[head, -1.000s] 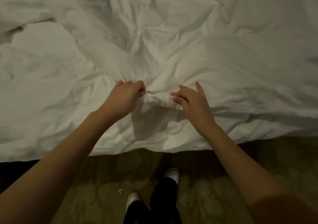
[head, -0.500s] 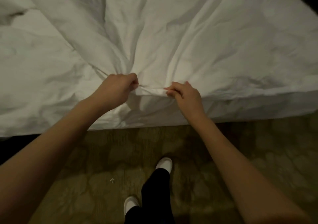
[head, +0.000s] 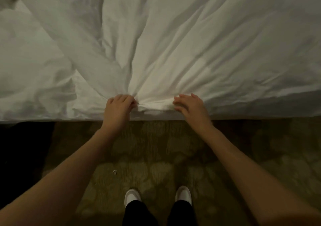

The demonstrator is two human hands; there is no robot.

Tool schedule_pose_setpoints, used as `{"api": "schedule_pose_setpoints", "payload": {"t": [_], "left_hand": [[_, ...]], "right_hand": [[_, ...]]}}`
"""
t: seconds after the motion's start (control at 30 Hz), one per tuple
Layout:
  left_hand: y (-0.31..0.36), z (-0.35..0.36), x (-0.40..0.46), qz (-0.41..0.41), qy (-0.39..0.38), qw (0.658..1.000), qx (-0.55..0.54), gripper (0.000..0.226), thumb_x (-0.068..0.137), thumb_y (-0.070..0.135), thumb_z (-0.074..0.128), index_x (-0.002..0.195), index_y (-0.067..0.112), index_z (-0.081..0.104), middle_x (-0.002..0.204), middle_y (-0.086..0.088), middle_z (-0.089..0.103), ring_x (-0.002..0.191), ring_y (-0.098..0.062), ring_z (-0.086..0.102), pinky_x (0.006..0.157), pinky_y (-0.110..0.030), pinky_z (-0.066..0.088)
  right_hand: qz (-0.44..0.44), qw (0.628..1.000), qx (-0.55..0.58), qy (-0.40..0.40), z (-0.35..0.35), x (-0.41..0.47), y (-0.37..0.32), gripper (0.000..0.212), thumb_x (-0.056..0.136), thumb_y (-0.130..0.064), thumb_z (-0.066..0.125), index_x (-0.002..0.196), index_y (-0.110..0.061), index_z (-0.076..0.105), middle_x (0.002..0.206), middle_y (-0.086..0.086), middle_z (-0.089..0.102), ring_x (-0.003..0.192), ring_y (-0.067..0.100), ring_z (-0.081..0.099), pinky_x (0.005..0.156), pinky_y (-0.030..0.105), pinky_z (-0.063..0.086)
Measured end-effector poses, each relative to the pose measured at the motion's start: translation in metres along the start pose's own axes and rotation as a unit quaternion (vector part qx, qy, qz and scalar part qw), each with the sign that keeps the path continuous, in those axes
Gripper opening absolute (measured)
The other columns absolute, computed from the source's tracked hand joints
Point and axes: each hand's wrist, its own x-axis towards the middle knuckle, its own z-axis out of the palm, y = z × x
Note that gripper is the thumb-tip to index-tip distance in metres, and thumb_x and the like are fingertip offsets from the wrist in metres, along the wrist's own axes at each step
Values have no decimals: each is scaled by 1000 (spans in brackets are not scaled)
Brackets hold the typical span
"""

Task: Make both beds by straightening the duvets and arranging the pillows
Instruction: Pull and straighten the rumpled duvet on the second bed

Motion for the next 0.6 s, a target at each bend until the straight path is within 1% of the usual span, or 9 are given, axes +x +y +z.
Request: {"api": "schedule_pose_setpoints", "payload": {"t": [0.07,0.17,0.27,0.3,0.37,0.43,0.5,0.53,0.6], "left_hand": [[10,5,9,-3,33,999,8,11,85,6,57,91,13,63,90,-8,64,86,-32,57,70,-35,29],[48,9,17,64,62,996,1,21,88,21,47,102,15,63,98,-6,63,90,-25,50,71,-33,27],[99,22,22,141,45,989,-23,35,87,35,47,109,15,64,107,-5,63,99,-20,49,77,-32,30],[111,29,24,151,36,988,-22,37,85,37,48,109,14,64,109,-6,63,100,-21,51,78,-31,32],[124,42,30,142,38,989,-24,37,82,35,50,107,12,65,107,-8,63,96,-26,56,77,-31,37],[126,51,37,122,68,990,-25,32,81,27,52,101,7,68,98,-11,66,85,-30,62,70,-31,40],[125,57,43,123,88,988,-13,27,81,24,51,89,5,69,85,-12,66,73,-30,63,64,-31,38],[126,60,45,119,83,989,-11,26,81,24,51,84,5,69,80,-11,65,69,-30,63,61,-32,40],[129,63,44,93,62,993,-27,21,82,23,55,78,6,67,75,-10,64,68,-29,62,54,-30,43]], "right_hand": [[-19,999,-34,4,-13,-9,22,26,90,-17,63,115,-11,65,131,4,58,131,19,43,112,25,9],[-64,992,-103,13,-42,-22,62,33,84,-21,66,116,-13,65,132,5,58,130,20,43,112,33,11],[-66,984,-163,20,-70,-23,99,41,76,-26,65,116,-14,65,130,5,59,127,20,42,109,43,17],[-65,982,-178,15,-75,-21,108,43,75,-26,67,116,-14,65,132,4,59,127,22,43,109,47,19],[-81,975,-209,1,-78,-16,123,46,73,-23,75,117,-14,65,132,6,58,127,25,47,109,54,23],[-116,966,-232,0,-71,-12,137,47,67,-20,80,112,-12,68,129,10,60,124,26,49,108,53,25],[-126,969,-211,26,-61,-7,147,39,68,-19,78,105,-12,70,122,13,62,120,24,47,109,49,23],[-120,973,-194,43,-57,-5,149,33,70,-18,76,101,-12,71,118,14,62,117,23,47,111,47,21],[-110,978,-162,76,-50,-2,152,20,71,-18,71,90,-12,72,106,13,63,109,21,47,110,42,18]]}}
